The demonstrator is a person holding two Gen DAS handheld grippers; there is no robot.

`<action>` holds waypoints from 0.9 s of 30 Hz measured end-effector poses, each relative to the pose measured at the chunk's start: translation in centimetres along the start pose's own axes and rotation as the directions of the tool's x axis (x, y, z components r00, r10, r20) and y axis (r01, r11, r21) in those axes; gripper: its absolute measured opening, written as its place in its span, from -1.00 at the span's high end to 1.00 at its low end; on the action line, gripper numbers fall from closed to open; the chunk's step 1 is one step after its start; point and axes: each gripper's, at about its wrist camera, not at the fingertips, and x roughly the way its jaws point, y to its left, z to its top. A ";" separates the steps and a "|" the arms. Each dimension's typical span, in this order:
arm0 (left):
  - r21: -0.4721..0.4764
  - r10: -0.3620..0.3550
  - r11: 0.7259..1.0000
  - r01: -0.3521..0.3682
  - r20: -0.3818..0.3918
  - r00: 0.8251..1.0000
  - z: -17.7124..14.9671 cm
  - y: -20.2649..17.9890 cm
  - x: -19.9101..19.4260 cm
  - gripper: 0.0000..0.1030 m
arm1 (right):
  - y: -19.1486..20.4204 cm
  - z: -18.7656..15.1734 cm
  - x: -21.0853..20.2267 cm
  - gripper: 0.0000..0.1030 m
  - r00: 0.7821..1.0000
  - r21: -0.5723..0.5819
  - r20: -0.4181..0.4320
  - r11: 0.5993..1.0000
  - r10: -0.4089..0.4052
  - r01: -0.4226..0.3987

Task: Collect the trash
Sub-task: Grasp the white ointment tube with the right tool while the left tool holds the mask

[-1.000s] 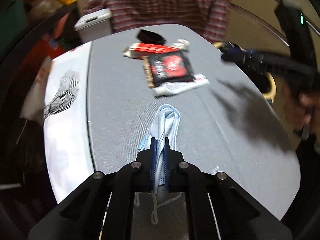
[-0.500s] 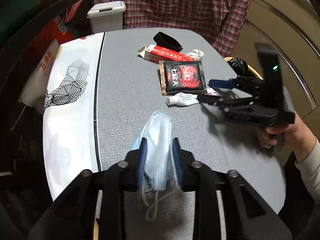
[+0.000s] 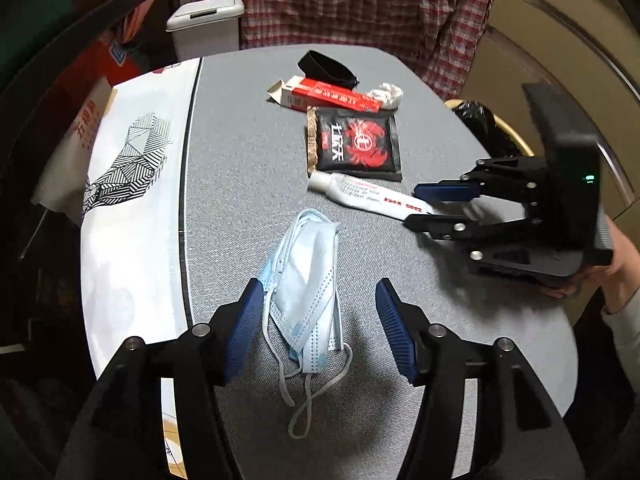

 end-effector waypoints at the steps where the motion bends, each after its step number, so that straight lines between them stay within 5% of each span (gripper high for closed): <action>1: 0.005 0.006 1.000 -0.006 -0.006 1.000 0.0 0.0 0.2 -0.12 | 0.2 -0.2 -0.1 0.42 1.000 -0.007 0.001 1.000 -0.004 0.004; 10: 0.018 0.043 0.999 -0.042 -0.068 0.997 -0.5 0.1 2.2 -0.09 | 0.4 -1.2 -0.9 0.44 0.999 -0.001 -0.025 1.000 -0.024 0.024; 15: 0.022 0.040 0.999 -0.038 -0.098 0.994 -0.7 0.2 2.9 0.59 | -0.1 -1.7 -1.4 0.44 0.999 0.030 -0.029 0.999 -0.032 0.033; 23: -0.004 0.031 1.000 -0.031 -0.022 0.999 0.5 0.2 1.2 0.66 | -0.8 -1.8 -3.1 0.45 0.999 0.090 0.006 0.995 -0.035 0.035; 25: -0.007 0.031 1.000 -0.031 -0.005 1.000 0.8 0.1 0.7 0.66 | -0.8 -1.8 -3.5 1.00 0.999 0.101 0.008 0.994 -0.038 0.037; 27: -0.011 0.027 1.000 -0.027 0.007 1.000 0.9 0.0 0.4 0.66 | -1.0 -1.8 -3.9 1.00 0.999 0.119 0.011 0.992 -0.052 0.051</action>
